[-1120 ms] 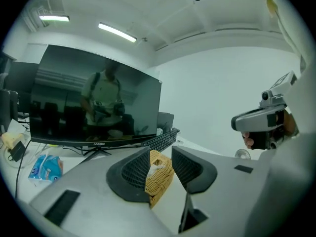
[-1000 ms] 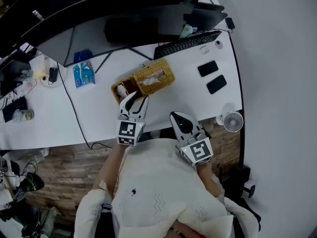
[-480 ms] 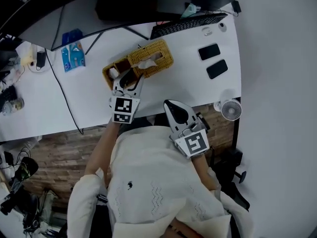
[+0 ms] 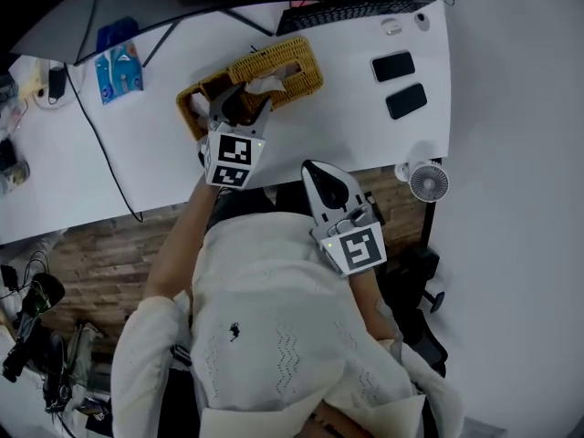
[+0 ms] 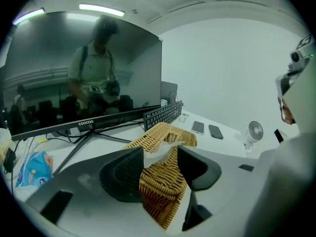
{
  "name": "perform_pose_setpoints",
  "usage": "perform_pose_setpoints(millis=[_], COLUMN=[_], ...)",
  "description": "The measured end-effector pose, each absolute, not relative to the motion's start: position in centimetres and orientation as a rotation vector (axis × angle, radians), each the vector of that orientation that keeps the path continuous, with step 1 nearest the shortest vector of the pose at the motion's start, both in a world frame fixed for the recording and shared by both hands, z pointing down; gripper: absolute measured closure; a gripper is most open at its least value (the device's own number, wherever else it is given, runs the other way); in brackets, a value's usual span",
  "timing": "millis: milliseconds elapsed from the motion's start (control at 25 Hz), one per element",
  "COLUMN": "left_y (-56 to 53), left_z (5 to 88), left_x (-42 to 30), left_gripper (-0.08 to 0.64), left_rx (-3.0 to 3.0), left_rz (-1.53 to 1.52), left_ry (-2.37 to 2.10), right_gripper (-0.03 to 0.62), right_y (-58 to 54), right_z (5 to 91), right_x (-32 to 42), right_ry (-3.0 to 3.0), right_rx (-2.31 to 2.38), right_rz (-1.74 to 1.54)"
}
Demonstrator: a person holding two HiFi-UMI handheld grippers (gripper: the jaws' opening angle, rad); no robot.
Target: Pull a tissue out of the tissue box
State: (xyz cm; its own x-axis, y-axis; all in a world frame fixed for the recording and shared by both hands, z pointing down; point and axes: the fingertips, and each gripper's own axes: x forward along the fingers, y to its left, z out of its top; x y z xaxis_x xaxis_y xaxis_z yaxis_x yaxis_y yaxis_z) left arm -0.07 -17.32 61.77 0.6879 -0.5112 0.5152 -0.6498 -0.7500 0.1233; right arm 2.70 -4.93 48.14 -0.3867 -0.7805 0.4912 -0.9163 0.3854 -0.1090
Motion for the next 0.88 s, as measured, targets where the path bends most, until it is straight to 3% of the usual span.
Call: perform_pose_setpoints(millis=[120,280,440,880], left_y=[-17.5,-17.2,-17.1,-17.2], left_z=[62.1,62.5,63.1,63.4], left_x=[0.6,0.7,0.9,0.8], left_gripper=[0.355,0.465,0.508,0.529], left_rx=[2.581,2.538,2.528,2.437], left_rz=[0.661,0.697,0.708,0.727], left_ry=[-0.939,-0.972,-0.99,-1.078], right_gripper=[0.591,0.591,0.591,0.591], right_y=[-4.8,-4.6,-4.7,-5.1], right_z=[48.7,49.2,49.4,50.8], right_x=[2.7,2.9,3.1,4.1], right_ry=[-2.28,-2.265,-2.263,-2.27], right_rx=[1.474,1.476,1.483,1.375], right_rz=[0.545,0.561,0.57,0.613])
